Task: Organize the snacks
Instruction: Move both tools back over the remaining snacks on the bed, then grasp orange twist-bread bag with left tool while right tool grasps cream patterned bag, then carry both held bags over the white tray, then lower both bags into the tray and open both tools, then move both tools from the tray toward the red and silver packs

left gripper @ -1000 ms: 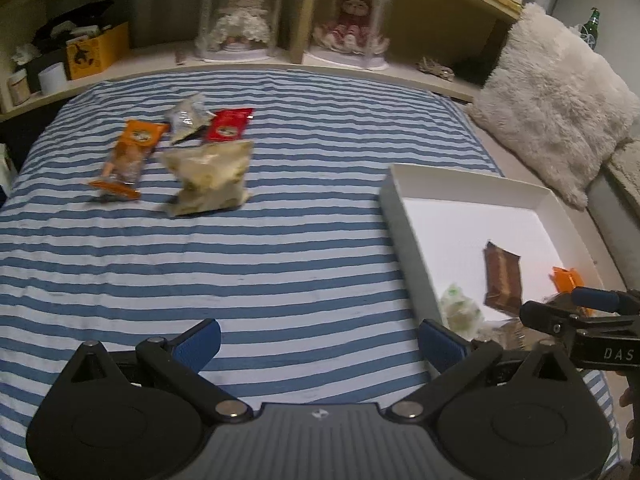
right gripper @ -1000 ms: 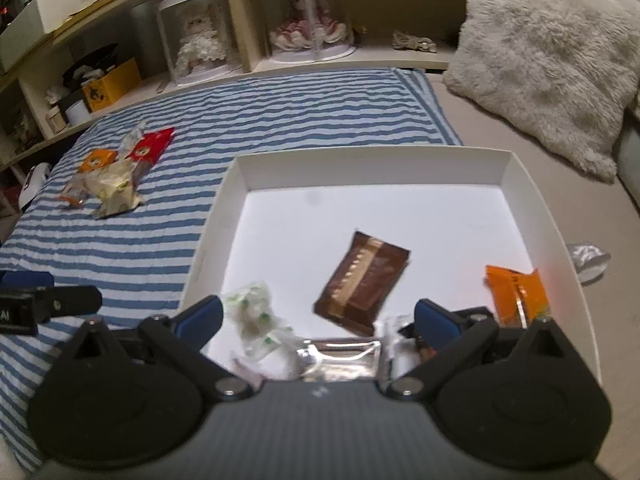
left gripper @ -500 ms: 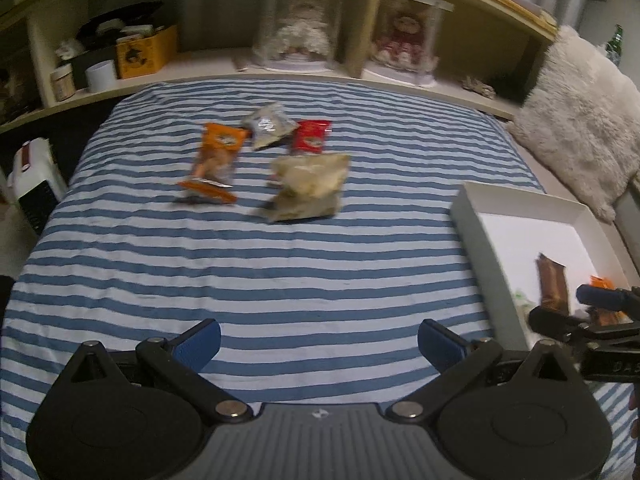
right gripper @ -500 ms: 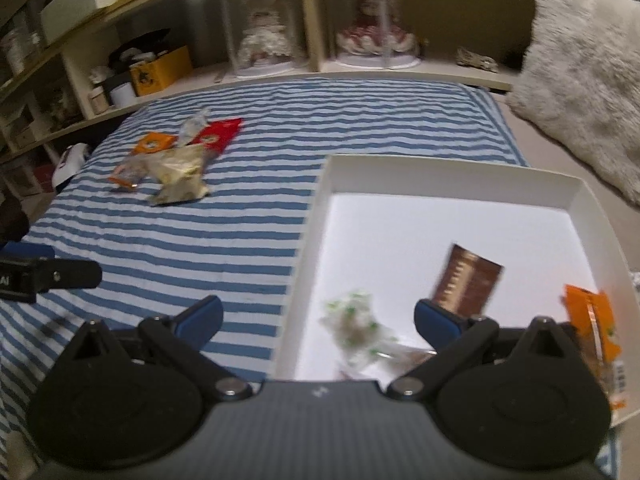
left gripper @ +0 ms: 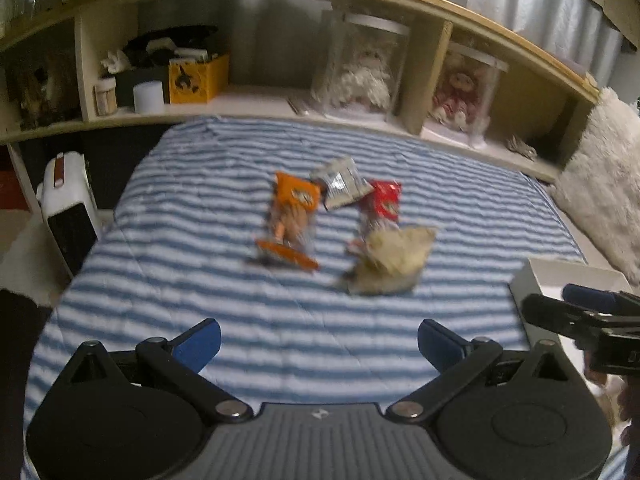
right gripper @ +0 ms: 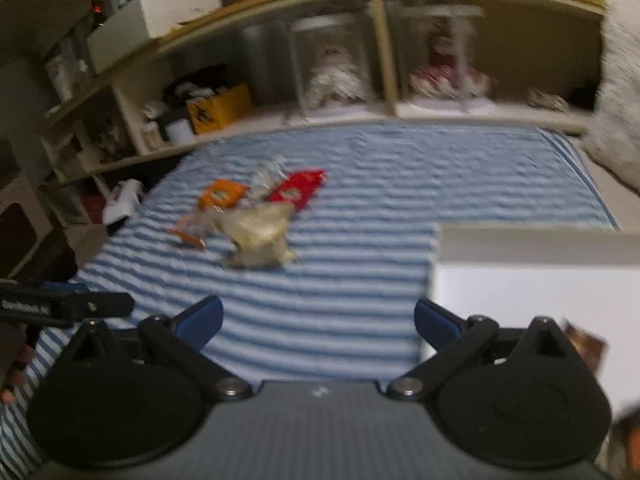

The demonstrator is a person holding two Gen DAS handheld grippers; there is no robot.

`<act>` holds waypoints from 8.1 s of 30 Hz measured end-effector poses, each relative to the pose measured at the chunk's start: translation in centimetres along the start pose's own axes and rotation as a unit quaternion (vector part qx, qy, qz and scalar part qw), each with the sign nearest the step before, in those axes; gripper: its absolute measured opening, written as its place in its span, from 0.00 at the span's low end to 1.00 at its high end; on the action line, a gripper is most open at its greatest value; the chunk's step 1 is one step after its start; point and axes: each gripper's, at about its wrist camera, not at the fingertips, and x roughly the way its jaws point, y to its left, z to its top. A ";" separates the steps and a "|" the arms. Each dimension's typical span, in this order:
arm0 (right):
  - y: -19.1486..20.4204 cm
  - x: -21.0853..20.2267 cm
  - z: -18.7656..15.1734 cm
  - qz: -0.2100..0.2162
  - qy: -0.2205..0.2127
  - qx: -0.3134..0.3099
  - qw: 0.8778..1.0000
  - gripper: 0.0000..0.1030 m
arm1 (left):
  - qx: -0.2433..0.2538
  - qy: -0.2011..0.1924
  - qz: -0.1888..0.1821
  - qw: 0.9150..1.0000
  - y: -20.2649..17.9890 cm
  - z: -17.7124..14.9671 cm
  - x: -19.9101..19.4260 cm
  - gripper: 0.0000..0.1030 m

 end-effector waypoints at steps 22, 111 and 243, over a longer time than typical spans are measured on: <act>3.8 13.9 1.3 0.037 -0.018 0.002 0.999 1.00 | -0.001 -0.021 0.022 1.000 1.6 6.4 12.8 0.98; 1.5 3.4 -2.1 0.042 0.062 -0.041 0.996 0.48 | -0.008 0.040 0.010 0.999 -3.1 -2.2 -0.3 0.45; -23.8 -8.6 -5.2 -0.121 0.086 0.063 0.987 0.72 | 0.116 0.069 -0.125 0.983 -27.4 -3.0 5.0 0.92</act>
